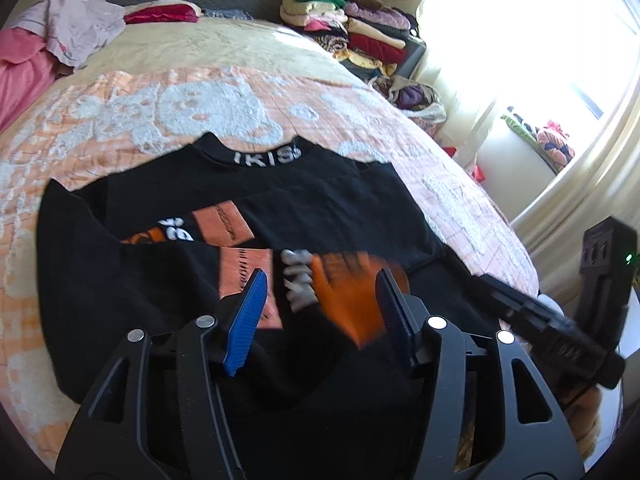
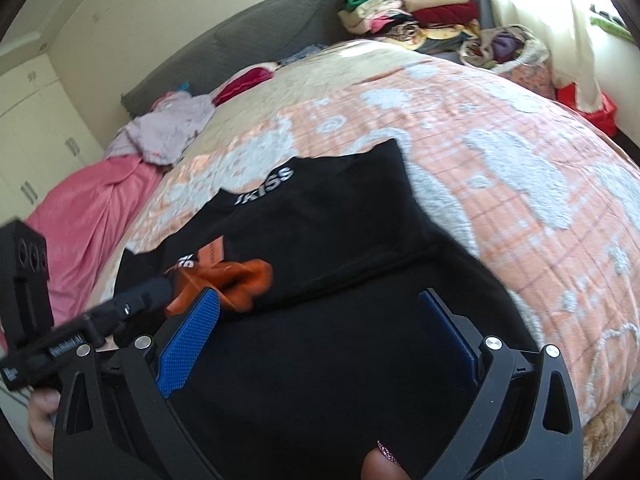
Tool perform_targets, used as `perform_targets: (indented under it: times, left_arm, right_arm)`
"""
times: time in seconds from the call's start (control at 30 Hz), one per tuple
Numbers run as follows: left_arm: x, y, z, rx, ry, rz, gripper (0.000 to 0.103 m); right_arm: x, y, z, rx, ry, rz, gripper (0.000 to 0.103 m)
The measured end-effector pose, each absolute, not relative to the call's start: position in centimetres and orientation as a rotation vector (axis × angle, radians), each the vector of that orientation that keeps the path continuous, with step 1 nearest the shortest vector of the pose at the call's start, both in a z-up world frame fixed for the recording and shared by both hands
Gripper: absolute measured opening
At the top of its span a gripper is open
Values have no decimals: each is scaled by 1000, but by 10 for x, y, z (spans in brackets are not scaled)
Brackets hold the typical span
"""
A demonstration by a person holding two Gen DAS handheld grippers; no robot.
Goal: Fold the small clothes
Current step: 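Lower the cuff onto the shirt body and open the left tool, then grasp the folded orange cuff with the right tool and lift it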
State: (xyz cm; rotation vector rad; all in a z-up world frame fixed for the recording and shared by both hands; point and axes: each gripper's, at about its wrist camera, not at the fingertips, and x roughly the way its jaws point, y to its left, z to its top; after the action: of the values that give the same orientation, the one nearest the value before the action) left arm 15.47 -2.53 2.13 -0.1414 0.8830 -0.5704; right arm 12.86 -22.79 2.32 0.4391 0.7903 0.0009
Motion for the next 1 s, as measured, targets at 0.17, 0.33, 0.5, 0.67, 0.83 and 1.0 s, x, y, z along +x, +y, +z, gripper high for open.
perform_targets:
  times: [0.17,0.33,0.5,0.67,0.83,1.0]
  left_arm:
    - [159,-8,32,-132,850,-508,60]
    - [169,14,35,-111,837,-418,76]
    - [181,46,40,-129,824,-338,82]
    - [187,74,43,-172,814,-278,85]
    - [191,94,50,-200,792,-234,85]
    - [192,112,55,-242,775,-207,85]
  right_arm:
    - [144,-212,16,411,828,37,98]
    - [161,-190,10,337,857,89,98]
    - [183,-170,1,231,876,114,97]
    - [203,-163,-17,210,924,124,81]
    - [201,-149,-24,184,908,156,51]
    - [197,-136,-15,159,861,221,17]
